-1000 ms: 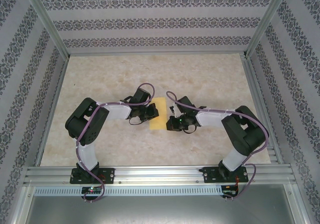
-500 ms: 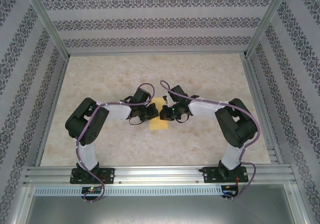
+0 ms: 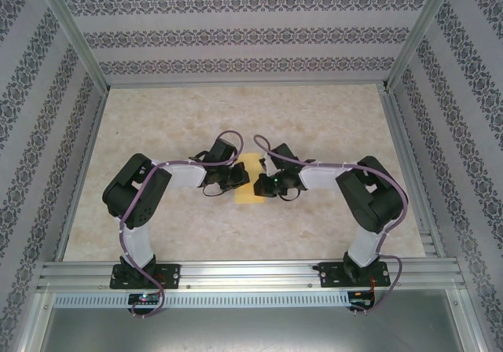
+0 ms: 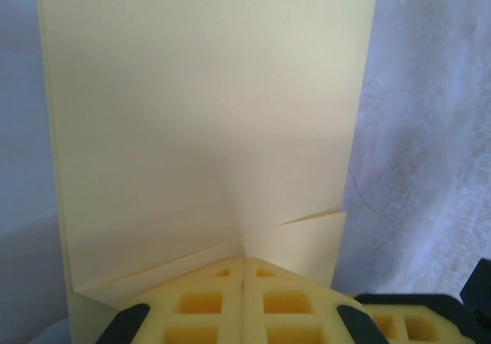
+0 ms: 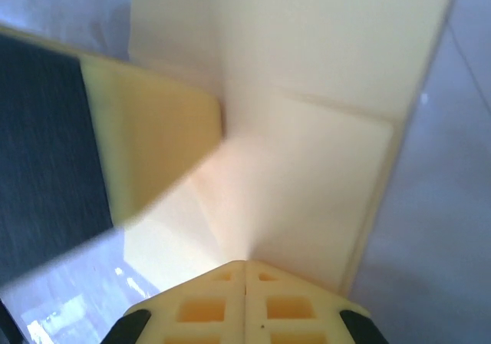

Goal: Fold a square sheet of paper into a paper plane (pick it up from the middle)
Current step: Fold the triangle a second time at the center of the table.

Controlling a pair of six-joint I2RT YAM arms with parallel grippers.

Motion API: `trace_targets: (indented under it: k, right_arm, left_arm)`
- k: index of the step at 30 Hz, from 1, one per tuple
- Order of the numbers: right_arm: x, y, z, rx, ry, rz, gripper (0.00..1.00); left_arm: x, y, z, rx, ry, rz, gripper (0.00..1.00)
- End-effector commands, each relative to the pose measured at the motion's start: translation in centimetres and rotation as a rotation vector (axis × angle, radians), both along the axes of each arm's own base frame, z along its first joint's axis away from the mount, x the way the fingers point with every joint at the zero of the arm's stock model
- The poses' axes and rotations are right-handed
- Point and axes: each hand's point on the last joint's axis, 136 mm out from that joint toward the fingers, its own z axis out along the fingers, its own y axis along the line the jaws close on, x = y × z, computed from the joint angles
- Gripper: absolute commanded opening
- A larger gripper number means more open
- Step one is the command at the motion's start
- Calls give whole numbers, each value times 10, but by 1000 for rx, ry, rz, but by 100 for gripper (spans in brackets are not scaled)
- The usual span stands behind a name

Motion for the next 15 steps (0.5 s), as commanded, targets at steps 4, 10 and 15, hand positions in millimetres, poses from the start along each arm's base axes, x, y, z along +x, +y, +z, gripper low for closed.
trace_targets:
  k: [4, 10, 15]
  right_arm:
    - [-39, -30, -7, -68, 83, -18, 3]
    - [5, -9, 46, 17, -69, -90, 4]
    - [25, -10, 48, 8, -94, -165, 5]
  left_arm:
    - [-35, 32, -56, 192, 141, -9, 5]
    - [-15, 1, -12, 58, 34, -79, 9]
    - [-4, -12, 30, -31, -61, -83, 13]
